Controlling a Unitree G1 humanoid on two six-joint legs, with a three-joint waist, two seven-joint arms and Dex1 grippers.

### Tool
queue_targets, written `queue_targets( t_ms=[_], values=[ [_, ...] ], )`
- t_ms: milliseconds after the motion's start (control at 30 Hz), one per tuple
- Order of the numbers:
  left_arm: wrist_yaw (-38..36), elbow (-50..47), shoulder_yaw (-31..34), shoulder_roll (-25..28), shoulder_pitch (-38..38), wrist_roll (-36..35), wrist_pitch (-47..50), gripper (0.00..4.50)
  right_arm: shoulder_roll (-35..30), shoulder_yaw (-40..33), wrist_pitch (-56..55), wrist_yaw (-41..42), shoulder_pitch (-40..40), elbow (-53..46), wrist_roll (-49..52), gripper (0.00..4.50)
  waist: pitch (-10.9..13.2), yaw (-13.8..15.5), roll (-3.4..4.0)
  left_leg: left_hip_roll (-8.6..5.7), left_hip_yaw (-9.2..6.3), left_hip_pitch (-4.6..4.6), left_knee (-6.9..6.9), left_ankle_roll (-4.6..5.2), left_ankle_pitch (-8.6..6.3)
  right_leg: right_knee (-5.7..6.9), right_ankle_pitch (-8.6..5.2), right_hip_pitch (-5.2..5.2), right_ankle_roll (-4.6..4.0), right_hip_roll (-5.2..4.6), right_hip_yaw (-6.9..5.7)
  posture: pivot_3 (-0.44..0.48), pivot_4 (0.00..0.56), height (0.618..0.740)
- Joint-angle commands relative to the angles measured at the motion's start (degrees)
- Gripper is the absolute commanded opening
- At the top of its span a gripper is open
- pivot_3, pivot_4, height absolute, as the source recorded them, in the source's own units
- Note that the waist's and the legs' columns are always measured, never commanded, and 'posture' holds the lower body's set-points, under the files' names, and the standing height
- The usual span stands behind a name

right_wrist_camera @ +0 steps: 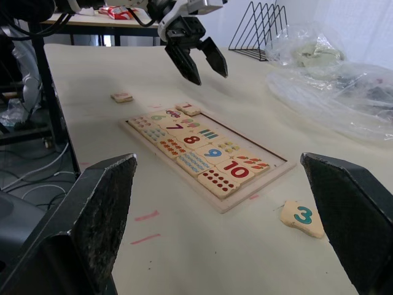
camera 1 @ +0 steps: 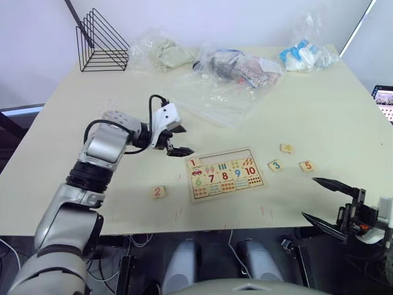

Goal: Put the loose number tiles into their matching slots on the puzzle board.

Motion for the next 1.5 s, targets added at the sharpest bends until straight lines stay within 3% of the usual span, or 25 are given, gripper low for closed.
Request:
queue_targets(
  t_ms=[33, 167, 233, 533, 1500],
  values=[
    [-2.7, -0.6, 3.5, 1.0, 2.2, -3.1, -3.7, 2.82, -0.3, -0.8, -1.0, 0.3, 0.0, -0.4, 0.3, 4.5, 0.0, 0.0, 0.0, 0.0, 0.0, 0.01, 0.0, 0.0, 0.0, 0.01, 0.0, 0.0, 0.0, 0.0, 0.0, 0.0, 0.15, 0.74],
    [-5.6, -1.9, 3.6, 3.0, 4.8, -3.3, -4.4, 0.73, -0.4, -0.8, -1.0, 0.5, -0.1, -0.1, 0.4, 4.5, 0.0, 0.0, 0.0, 0.0, -0.01, 0.0, 0.0, 0.0, 0.0, 0.01, 0.0, 0.0, 0.0, 0.0, -0.01, 0.0, 0.15, 0.74],
    [-7.0, -2.6, 3.2, 3.9, 5.8, -3.5, -4.0, 0.06, -0.5, -0.8, -1.0, 0.6, -0.2, 0.0, 0.5, 4.5, 0.0, 0.0, 0.0, 0.0, -0.01, 0.0, 0.0, 0.0, 0.0, 0.01, 0.0, 0.0, 0.0, 0.0, -0.01, 0.0, 0.15, 0.74],
    [-8.2, -6.8, 1.7, 4.9, 9.7, -3.1, -2.3, 0.06, -0.6, -1.0, -0.7, 0.9, -0.4, 0.1, 0.5, 4.5, 0.0, 0.0, 0.0, 0.0, 0.0, 0.01, 0.0, 0.0, 0.0, 0.01, 0.0, 0.0, 0.0, 0.0, -0.01, 0.0, 0.15, 0.74],
    [-5.3, -3.9, -0.8, 2.1, 9.2, 0.5, -5.1, 0.06, -0.6, -2.1, -1.1, 0.7, 1.3, 0.0, 0.4, 4.5, 0.0, 0.0, 0.0, 0.0, -0.01, 0.01, 0.0, 0.0, 0.0, 0.01, 0.0, 0.0, 0.0, 0.0, -0.01, 0.0, 0.15, 0.74]
  ],
)
